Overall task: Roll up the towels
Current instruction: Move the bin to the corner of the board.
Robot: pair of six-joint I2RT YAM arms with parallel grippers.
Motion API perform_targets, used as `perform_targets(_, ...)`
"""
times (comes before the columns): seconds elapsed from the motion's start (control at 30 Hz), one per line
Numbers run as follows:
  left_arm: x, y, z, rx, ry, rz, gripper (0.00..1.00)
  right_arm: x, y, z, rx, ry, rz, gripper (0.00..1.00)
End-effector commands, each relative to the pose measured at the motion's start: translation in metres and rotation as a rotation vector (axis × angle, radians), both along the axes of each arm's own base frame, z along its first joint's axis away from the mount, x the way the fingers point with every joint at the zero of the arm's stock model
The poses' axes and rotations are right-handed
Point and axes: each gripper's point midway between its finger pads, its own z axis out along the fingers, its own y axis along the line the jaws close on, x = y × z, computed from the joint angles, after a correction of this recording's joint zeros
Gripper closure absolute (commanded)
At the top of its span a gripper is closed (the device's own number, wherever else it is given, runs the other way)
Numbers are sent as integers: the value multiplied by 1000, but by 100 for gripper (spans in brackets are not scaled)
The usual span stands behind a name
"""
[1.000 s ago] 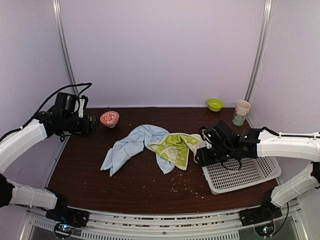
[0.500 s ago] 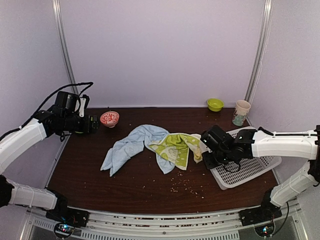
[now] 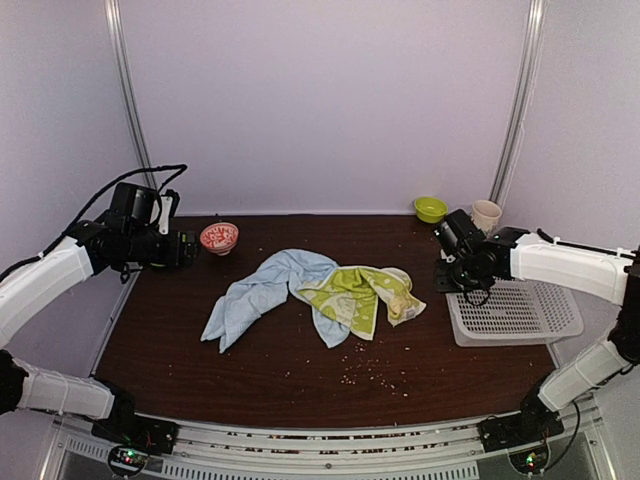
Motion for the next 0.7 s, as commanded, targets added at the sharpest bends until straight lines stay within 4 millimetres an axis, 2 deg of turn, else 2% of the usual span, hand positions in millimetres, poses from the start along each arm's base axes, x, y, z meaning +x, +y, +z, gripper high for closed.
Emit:
perform_targets(0.0,2,-3,20,-21,-45,-5,7,33,-7,-2,-17,-39,-51,100)
perform_targets(0.23,2,-6,19,-28,-38,-15,8,63,-8,-14,-46,-2,-62,100)
perform_targets(0.5,2,-5,18,-23,-36,-13,7,100,-13,-9,-98,9,-65,100)
perform_targets(0.67,4,-6,15,-20,-26,-12,8,116,-13,-10,-119,20,-62,100)
